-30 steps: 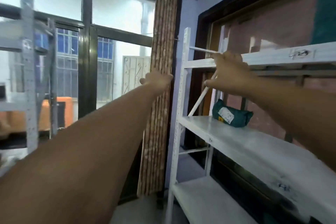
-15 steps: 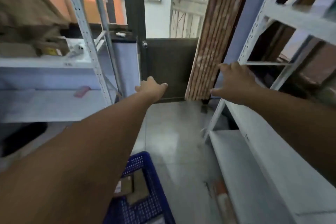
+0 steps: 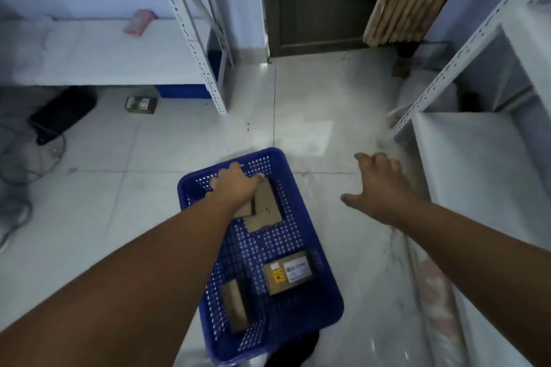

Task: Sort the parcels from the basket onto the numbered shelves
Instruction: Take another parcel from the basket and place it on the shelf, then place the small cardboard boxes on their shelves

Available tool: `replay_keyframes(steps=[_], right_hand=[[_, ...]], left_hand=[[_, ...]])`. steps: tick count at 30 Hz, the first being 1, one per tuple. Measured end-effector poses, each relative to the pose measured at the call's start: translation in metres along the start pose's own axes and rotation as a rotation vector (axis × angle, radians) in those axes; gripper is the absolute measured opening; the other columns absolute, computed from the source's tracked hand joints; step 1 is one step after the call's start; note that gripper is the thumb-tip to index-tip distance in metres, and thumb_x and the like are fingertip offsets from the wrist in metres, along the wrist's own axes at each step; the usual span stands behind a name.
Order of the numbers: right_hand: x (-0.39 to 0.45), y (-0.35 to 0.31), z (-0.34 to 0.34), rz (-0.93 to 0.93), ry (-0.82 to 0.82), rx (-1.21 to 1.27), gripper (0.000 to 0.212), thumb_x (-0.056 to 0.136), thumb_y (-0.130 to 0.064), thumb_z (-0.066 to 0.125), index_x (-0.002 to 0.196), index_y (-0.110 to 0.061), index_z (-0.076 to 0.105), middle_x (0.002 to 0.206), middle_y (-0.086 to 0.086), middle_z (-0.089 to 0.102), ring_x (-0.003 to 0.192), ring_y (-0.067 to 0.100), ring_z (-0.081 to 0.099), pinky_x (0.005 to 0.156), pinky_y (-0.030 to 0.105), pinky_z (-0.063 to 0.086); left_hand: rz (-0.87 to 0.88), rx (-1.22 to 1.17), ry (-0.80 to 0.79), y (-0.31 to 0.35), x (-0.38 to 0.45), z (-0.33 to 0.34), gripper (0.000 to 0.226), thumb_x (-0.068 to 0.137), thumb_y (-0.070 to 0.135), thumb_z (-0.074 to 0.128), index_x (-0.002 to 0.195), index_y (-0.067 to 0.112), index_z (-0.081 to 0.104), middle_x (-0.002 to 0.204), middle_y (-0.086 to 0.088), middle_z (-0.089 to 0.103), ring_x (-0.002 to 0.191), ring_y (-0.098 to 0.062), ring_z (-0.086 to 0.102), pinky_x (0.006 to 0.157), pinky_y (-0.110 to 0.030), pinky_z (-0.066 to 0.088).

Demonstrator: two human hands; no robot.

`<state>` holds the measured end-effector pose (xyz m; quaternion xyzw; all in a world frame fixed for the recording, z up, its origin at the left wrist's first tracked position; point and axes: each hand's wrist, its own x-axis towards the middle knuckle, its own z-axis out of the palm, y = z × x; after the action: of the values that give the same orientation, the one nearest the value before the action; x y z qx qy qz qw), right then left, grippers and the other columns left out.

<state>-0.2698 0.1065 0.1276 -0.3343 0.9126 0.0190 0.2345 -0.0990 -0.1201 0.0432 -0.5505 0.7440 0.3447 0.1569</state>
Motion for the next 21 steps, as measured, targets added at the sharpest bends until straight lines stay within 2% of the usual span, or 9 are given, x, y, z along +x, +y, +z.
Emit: replay_keyframes(steps=[1,5,9,12,15,17,19,21], right_hand=[[0.004,-0.002,0.021,-0.009,-0.023,0.014,0.096,0.083,-0.061,0.069,0.157,-0.021,0.021,0.152,0.013,0.033,0.138,0.036,0.032,0.108,0.046,0.04],[0.017,-0.003,0.121,-0.041,-0.144,0.077,0.097,0.084,-0.058,0.069,0.158,-0.02,0.019,0.153,0.012,0.03,0.138,0.034,0.029,0.107,0.045,0.04],[0.021,0.003,0.209,-0.095,-0.21,0.088,0.097,0.083,-0.059,0.068,0.157,-0.02,0.019,0.143,0.009,0.036,0.131,0.029,0.033,0.1,0.042,0.046],[0.023,0.005,0.267,-0.136,-0.251,0.087,0.093,0.082,-0.055,0.067,0.156,-0.021,0.022,0.137,0.006,0.038,0.126,0.027,0.036,0.095,0.039,0.049],[0.032,0.002,0.326,-0.189,-0.296,0.028,0.095,0.082,-0.054,0.067,0.157,-0.02,0.021,0.139,0.007,0.039,0.127,0.028,0.038,0.097,0.039,0.049],[0.038,-0.001,0.358,-0.235,-0.293,-0.073,0.095,0.076,-0.056,0.071,0.153,-0.018,0.032,0.135,0.008,0.046,0.124,0.031,0.042,0.093,0.042,0.05],[0.045,-0.007,0.389,-0.262,-0.251,-0.197,0.093,0.064,-0.055,0.08,0.142,-0.014,0.05,0.125,0.01,0.055,0.116,0.035,0.048,0.087,0.046,0.048],[0.05,-0.018,0.413,-0.309,-0.178,-0.291,0.083,0.061,-0.042,0.086,0.133,-0.011,0.058,0.118,0.012,0.057,0.109,0.034,0.052,0.085,0.047,0.045]], left_hand=[[-0.02,-0.006,-0.019,-0.014,0.006,0.015,0.096,0.074,0.082,0.049,0.149,0.024,0.044,0.147,-0.014,0.055,0.135,-0.044,0.049,0.112,-0.06,0.041],[-0.068,0.01,-0.105,-0.075,0.027,0.085,0.085,0.088,0.066,0.06,0.153,0.015,0.042,0.153,-0.017,0.048,0.139,-0.043,0.044,0.112,-0.048,0.039],[-0.133,0.084,-0.195,-0.14,0.044,0.155,0.093,0.09,0.068,0.065,0.16,0.016,0.032,0.157,-0.019,0.041,0.142,-0.044,0.04,0.112,-0.049,0.038],[-0.163,0.089,-0.242,-0.182,0.051,0.198,0.095,0.083,0.071,0.068,0.156,0.019,0.036,0.153,-0.017,0.046,0.139,-0.043,0.044,0.109,-0.049,0.041],[-0.211,0.083,-0.263,-0.215,0.062,0.231,0.099,0.086,0.068,0.07,0.163,0.021,0.028,0.162,-0.016,0.035,0.146,-0.043,0.035,0.113,-0.05,0.037],[-0.222,0.101,-0.268,-0.233,0.068,0.246,0.102,0.087,0.065,0.071,0.165,0.02,0.023,0.166,-0.016,0.028,0.15,-0.044,0.03,0.116,-0.052,0.034],[-0.223,0.095,-0.261,-0.253,0.077,0.261,0.099,0.086,0.062,0.073,0.163,0.021,0.026,0.164,-0.017,0.03,0.149,-0.044,0.03,0.115,-0.051,0.035],[-0.233,0.072,-0.249,-0.271,0.084,0.274,0.094,0.085,0.06,0.076,0.159,0.022,0.033,0.16,-0.016,0.035,0.145,-0.043,0.033,0.112,-0.05,0.039]])
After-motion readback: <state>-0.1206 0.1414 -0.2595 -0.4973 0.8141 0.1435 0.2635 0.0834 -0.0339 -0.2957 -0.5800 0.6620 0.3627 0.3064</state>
